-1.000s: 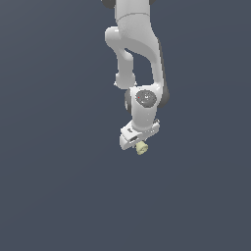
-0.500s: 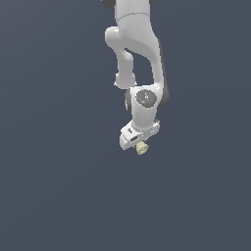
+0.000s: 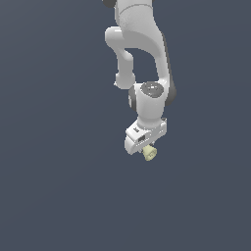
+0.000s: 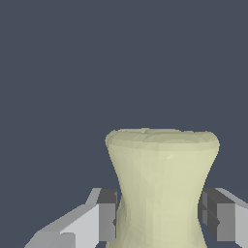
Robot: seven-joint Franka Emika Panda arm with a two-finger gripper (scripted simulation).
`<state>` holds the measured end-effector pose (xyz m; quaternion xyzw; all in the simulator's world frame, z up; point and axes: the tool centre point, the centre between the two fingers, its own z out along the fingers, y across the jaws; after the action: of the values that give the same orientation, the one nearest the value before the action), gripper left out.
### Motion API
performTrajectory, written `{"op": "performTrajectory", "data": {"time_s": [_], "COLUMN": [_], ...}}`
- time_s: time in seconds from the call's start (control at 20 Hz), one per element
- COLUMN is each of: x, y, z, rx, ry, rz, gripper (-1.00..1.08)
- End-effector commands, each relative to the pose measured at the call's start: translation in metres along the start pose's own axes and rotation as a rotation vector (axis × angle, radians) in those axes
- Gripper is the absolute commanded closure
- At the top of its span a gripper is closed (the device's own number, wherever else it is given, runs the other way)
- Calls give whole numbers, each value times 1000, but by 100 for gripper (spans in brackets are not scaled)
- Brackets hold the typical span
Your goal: Pick up the object and move it to a goal position.
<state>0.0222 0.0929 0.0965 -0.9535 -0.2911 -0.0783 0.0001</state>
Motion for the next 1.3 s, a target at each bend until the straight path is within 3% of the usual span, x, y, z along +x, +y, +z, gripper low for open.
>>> {"op": "performTrajectory", "data": {"time_s": [0.0, 0.4, 0.7, 0.95, 1.25], "x": [29, 126, 170, 184, 191], "y": [2, -3, -19, -32, -45], "z": [-21, -129, -215, -265, -307], "rx": [-21, -108, -166, -198, -222], "ry": [77, 391, 601, 719, 814], "rz": [-33, -168, -259, -310, -352], "gripper": [108, 108, 108, 108, 108]}}
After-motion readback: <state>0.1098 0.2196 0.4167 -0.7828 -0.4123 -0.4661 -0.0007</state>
